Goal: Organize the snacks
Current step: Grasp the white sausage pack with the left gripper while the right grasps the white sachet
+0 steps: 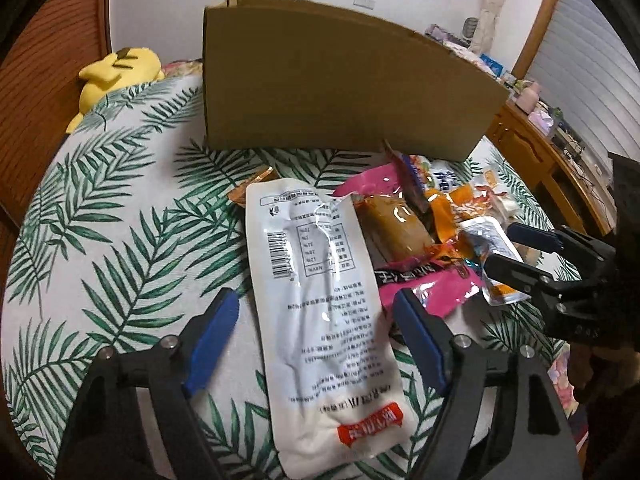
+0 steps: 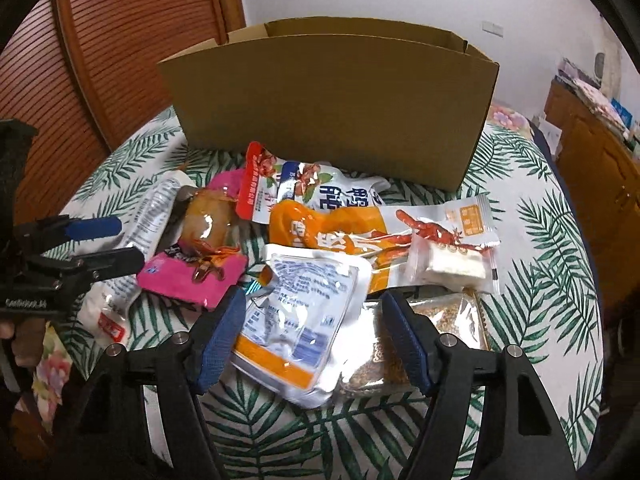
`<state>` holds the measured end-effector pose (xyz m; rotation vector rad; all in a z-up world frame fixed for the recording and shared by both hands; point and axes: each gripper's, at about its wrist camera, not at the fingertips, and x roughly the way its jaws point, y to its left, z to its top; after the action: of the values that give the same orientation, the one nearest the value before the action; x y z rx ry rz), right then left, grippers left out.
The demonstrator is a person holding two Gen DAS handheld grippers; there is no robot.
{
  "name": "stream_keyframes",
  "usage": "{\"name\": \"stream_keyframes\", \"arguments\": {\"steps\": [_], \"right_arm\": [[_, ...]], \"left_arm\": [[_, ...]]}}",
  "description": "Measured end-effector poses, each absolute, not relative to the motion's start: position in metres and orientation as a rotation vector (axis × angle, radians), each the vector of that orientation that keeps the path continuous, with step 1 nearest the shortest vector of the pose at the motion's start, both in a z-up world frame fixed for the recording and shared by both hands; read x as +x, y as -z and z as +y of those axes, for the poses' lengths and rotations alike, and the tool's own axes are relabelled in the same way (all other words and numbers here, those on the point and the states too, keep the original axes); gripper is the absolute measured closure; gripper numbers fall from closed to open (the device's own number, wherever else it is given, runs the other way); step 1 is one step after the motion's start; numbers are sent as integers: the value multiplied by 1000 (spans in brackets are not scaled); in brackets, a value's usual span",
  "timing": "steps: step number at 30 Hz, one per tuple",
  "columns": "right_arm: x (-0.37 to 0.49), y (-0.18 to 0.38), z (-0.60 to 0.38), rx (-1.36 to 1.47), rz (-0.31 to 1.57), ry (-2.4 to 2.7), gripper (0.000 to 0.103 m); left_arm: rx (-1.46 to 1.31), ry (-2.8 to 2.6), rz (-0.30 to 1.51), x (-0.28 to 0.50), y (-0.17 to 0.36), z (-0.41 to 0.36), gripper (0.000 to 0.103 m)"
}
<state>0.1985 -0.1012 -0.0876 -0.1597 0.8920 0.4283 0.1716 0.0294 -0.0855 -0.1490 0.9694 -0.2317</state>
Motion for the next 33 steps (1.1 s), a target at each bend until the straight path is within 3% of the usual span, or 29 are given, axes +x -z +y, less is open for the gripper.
{"name": "stream_keyframes", "arguments": {"steps": [7, 10, 17, 24, 33], "right_arm": [[200, 89, -94, -194, 894, -429, 30], [198, 91, -88, -234, 889, -426, 30], [196, 93, -85, -252, 876, -419, 30], [191, 89, -90, -235, 849, -425, 55], [182, 86, -87, -239, 834, -433, 58]], "left_arm": [[-168, 239, 979, 182, 90, 27, 22], [-135, 235, 970, 180, 90, 28, 35], [-151, 257, 949, 171, 89, 40, 42], [-190, 262, 918, 161, 86, 53, 47], [-177, 254, 850, 149, 72, 55, 47]]}}
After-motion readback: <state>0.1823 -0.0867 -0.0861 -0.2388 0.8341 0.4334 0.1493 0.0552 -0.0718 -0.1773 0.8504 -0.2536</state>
